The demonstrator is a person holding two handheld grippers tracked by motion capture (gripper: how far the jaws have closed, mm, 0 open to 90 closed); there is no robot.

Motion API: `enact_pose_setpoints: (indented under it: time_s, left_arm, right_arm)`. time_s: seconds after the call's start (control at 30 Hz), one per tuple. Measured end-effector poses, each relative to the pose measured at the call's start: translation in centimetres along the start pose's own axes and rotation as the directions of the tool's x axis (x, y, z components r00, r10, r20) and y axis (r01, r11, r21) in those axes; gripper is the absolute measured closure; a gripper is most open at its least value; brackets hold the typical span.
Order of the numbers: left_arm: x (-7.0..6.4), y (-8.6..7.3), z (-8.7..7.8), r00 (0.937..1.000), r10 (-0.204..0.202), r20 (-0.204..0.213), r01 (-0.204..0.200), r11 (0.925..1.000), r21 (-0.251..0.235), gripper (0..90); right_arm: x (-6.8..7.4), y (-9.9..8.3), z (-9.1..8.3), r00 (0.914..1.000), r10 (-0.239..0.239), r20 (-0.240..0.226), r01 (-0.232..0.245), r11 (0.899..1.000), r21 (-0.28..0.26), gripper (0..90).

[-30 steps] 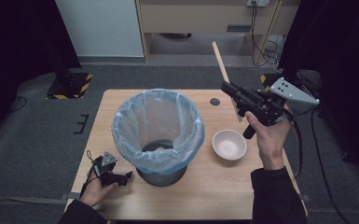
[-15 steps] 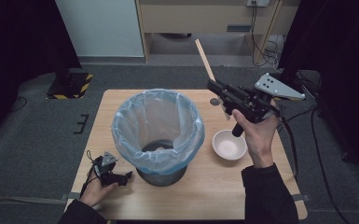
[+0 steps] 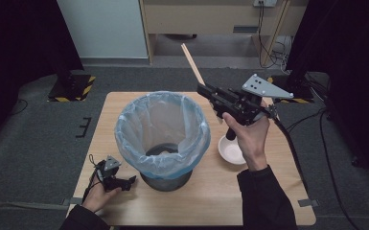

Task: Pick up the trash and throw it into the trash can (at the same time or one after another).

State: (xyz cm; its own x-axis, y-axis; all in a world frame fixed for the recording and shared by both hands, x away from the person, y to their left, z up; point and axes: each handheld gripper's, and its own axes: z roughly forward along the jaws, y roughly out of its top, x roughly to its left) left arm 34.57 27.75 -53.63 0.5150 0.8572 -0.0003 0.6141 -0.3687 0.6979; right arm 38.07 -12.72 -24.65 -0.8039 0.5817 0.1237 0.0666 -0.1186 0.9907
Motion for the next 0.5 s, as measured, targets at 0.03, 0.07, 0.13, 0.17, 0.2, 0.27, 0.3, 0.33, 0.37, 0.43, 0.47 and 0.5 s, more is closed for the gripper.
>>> enact_pose_setpoints:
  time_s: [0.03,0.07,0.13,0.17,0.2,0.27,0.3,0.33,0.37,0.43,0.47,0.5]
  left_arm:
    - [0.0,0.0,0.0,1.0000,-0.001,0.000,0.001,1.0000,-0.001,0.0]
    - [0.0,0.0,0.0,1.0000,-0.003,0.000,0.003,1.0000,-0.003,0.0]
    - [0.0,0.0,0.0,1.0000,-0.003,0.000,0.003,1.0000,-0.003,0.0]
    - [0.0,0.0,0.0,1.0000,-0.003,0.000,0.003,1.0000,-0.002,0.0]
    - [0.0,0.0,0.0,1.0000,-0.003,0.000,0.003,1.0000,-0.003,0.0]
    - [0.0,0.0,0.0,1.0000,-0.003,0.000,0.003,1.0000,-0.003,0.0]
    - [0.0,0.0,0.0,1.0000,-0.003,0.000,0.003,1.0000,-0.002,0.0]
    - [0.0,0.0,0.0,1.0000,-0.003,0.000,0.003,1.0000,-0.003,0.0]
    - [0.0,0.0,0.0,1.0000,-0.003,0.000,0.003,1.0000,-0.002,0.0]
    - [0.0,0.0,0.0,1.0000,-0.003,0.000,0.003,1.0000,-0.002,0.0]
    - [0.0,0.0,0.0,1.0000,-0.003,0.000,0.003,1.0000,-0.003,0.0]
    - [0.0,0.0,0.0,1.0000,-0.003,0.000,0.003,1.0000,-0.002,0.0]
  right_arm:
    - [0.1,0.0,0.2,1.0000,0.000,-0.002,0.000,1.000,0.002,79.9]
    - [0.2,0.0,0.4,1.0000,-0.001,-0.007,0.001,1.000,0.002,79.8]
    - [0.5,0.0,0.7,0.9999,-0.004,-0.014,0.004,1.000,0.005,79.9]
    - [0.6,0.0,0.9,0.9998,-0.006,-0.017,0.006,1.000,0.006,79.9]
    - [0.7,0.0,1.1,0.9997,-0.002,-0.022,0.002,1.000,0.005,79.9]
    - [0.9,-0.1,1.4,0.9996,-0.003,-0.027,0.003,1.000,0.010,79.8]
    - [0.9,-0.1,1.5,0.9996,-0.002,-0.027,0.002,1.000,0.011,79.9]
    - [0.9,-0.2,1.6,0.9996,-0.001,-0.030,0.001,1.000,0.013,79.9]
    - [1.0,-0.3,1.8,0.9995,-0.002,-0.030,0.003,1.000,0.018,79.9]
    - [1.1,-0.5,2.0,0.9994,-0.005,-0.034,0.006,1.000,0.024,79.9]
    - [1.2,-0.5,2.1,0.9994,-0.004,-0.036,0.005,1.000,0.027,79.9]
    - [1.3,-0.6,2.3,0.9993,-0.006,-0.038,0.007,1.000,0.030,79.8]
